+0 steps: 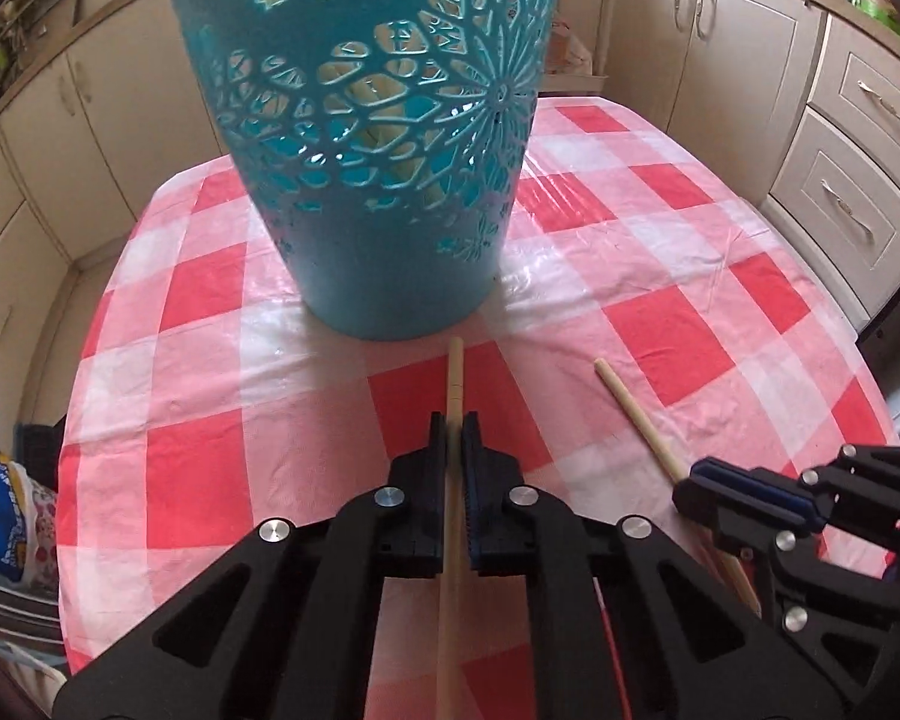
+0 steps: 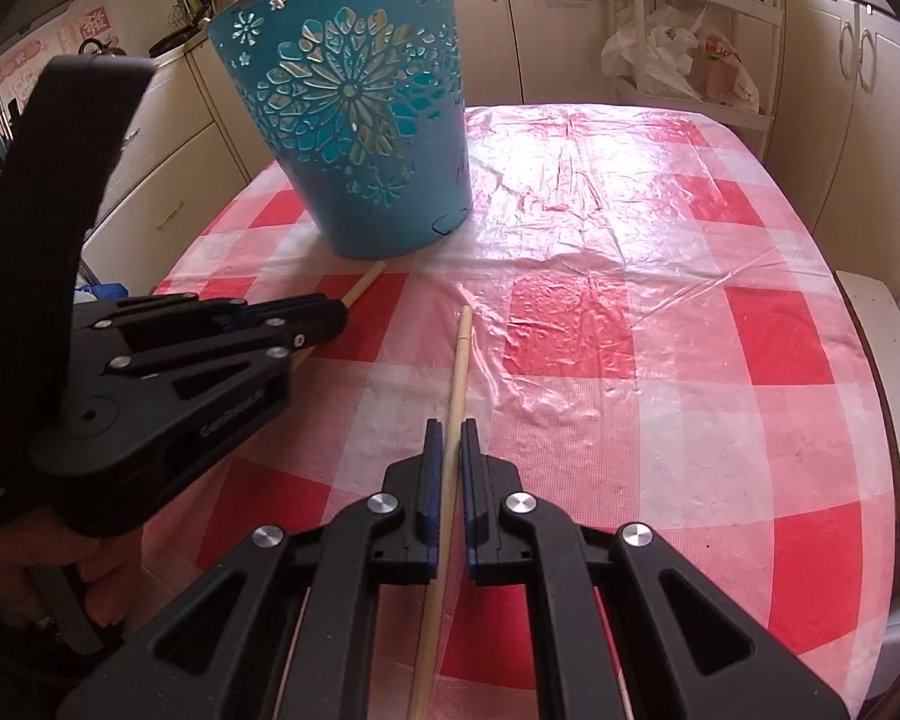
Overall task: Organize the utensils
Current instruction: 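Grasp a stick with the left gripper while the right gripper grasps another stick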
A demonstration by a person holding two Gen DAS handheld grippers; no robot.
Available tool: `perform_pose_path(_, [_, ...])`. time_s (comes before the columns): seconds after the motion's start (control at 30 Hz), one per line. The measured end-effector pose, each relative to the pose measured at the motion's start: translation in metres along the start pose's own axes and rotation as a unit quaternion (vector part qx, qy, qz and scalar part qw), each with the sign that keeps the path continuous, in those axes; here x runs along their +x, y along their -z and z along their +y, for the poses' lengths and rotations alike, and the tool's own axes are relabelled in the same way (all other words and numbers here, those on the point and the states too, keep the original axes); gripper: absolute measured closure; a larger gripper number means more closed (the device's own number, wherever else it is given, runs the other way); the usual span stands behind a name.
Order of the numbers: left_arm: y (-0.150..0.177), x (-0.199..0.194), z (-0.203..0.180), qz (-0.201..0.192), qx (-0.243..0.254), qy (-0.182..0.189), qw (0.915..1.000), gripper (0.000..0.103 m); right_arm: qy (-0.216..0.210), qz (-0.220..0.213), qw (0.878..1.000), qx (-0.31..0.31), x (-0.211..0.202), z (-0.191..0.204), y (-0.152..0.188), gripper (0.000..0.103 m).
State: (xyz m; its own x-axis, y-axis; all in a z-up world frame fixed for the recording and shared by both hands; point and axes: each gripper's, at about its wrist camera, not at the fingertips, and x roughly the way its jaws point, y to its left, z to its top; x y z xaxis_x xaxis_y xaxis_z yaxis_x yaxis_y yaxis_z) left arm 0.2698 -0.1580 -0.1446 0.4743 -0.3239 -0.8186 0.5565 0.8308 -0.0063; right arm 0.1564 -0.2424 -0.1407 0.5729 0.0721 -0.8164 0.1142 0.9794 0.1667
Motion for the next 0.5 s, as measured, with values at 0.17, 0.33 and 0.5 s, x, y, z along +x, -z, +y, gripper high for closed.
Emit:
perform_pose_path(0.17, [0.009, -0.009, 0.007, 0.015, -0.006, 0.015, 0.9998, 0.097, -0.002, 0.006, 1.000, 0.002, 0.000, 0.001, -0.002, 0.096])
perform_pose_path(0.33, [0.001, -0.009, 0.007, 0.019, 0.005, -0.011, 0.9997, 0.057, 0.005, 0.009, 1.000, -0.007, 0.003, 0.004, -0.006, 0.096])
perform_pose_path(0.5, [0.004, -0.006, -0.007, 0.015, 0.034, 0.000, 0.9993, 0.098, 0.008, 0.004, 1.000, -0.014, 0.004, 0.005, -0.004, 0.097])
